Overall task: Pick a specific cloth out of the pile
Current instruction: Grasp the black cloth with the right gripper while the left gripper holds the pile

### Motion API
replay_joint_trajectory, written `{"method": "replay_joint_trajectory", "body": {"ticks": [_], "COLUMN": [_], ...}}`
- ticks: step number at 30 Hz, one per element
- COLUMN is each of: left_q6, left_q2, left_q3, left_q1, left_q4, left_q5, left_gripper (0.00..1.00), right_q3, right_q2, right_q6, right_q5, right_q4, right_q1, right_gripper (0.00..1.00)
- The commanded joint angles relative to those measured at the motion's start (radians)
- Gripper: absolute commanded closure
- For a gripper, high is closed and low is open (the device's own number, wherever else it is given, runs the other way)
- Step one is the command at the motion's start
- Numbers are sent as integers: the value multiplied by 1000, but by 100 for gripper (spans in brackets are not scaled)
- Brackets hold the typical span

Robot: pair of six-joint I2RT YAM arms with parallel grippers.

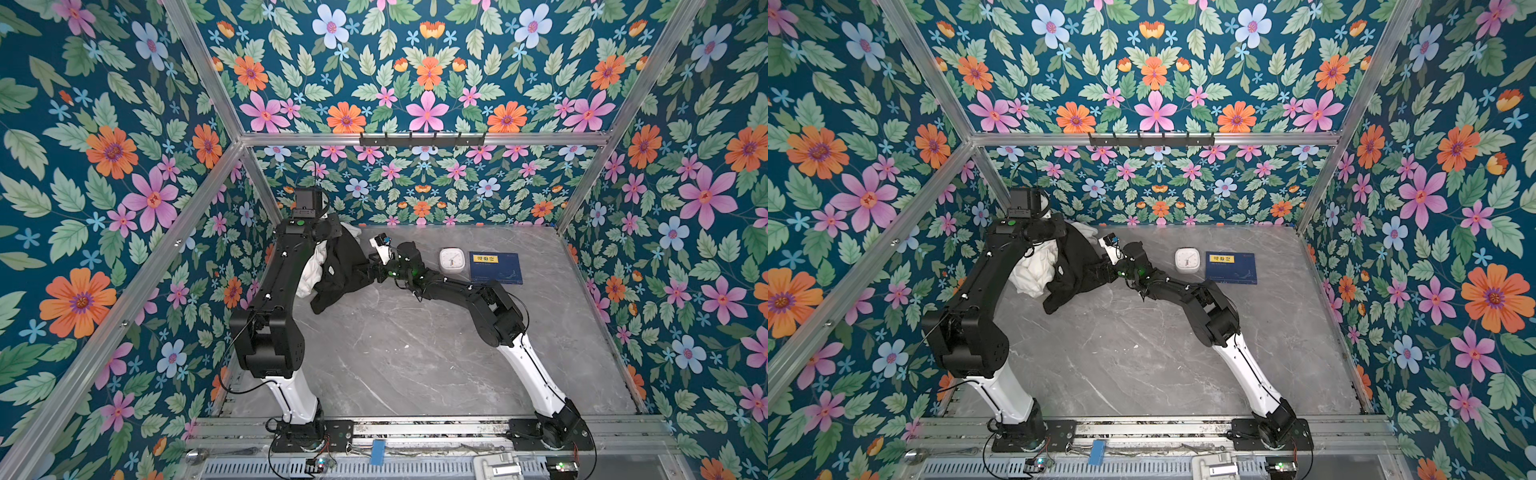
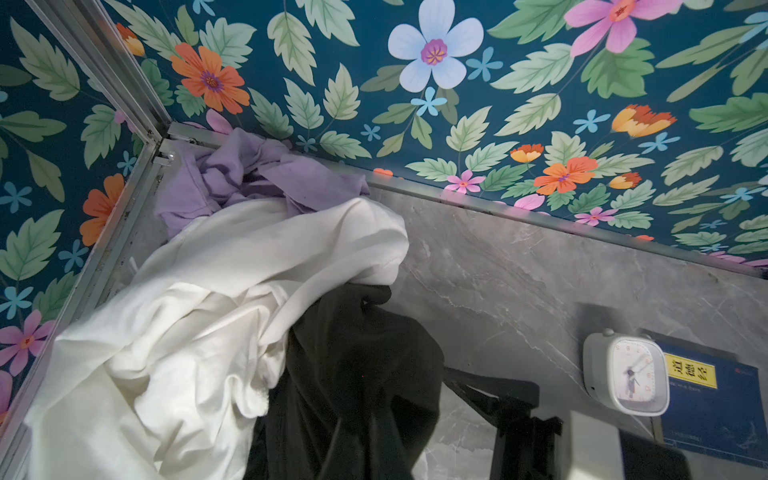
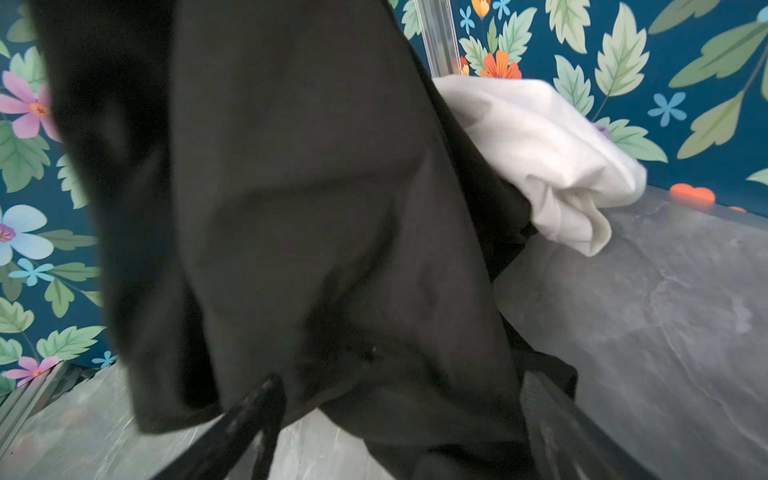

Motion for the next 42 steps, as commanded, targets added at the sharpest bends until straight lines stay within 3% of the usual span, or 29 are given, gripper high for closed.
{"method": "replay_joint_trajectory", "body": {"ticks": [1, 5, 8, 15, 18, 22, 28, 35, 42], "left_q6": [-5, -10, -12, -19, -20, -15, 2, -6, -35], "left_q2": [-11, -12, -16, -19, -19, -23, -28, -3, 27], "left_q3": [4, 2, -2, -22, -24, -24, -15, 35, 176], "left_q1": [0, 0, 0, 0, 0, 1, 4, 14, 23], "left_q4": [29, 28, 29, 41, 42, 41, 48, 68, 53], "left_q5": [20, 27, 31, 44, 46, 37, -2, -11, 27], "left_gripper": [100, 100, 100, 100, 100, 100, 100, 100, 100], "right_q3": [80, 207, 259, 447, 512, 481, 344, 316, 328], "right_q2": [52, 114, 150, 275, 312, 286, 169, 81, 17], "right_q6": [60, 94, 143, 330, 353, 358, 324, 309, 303], "right_q5": [16, 54, 58, 11, 12, 6, 25, 22, 42], "right_q4": [-39, -129, -129, -114, -117, -100, -39, -51, -59], "right_q1": [3, 2, 1, 7, 13, 17, 17, 17, 17], "right_gripper": [8, 10, 19, 58, 77, 99, 100, 100, 100]}}
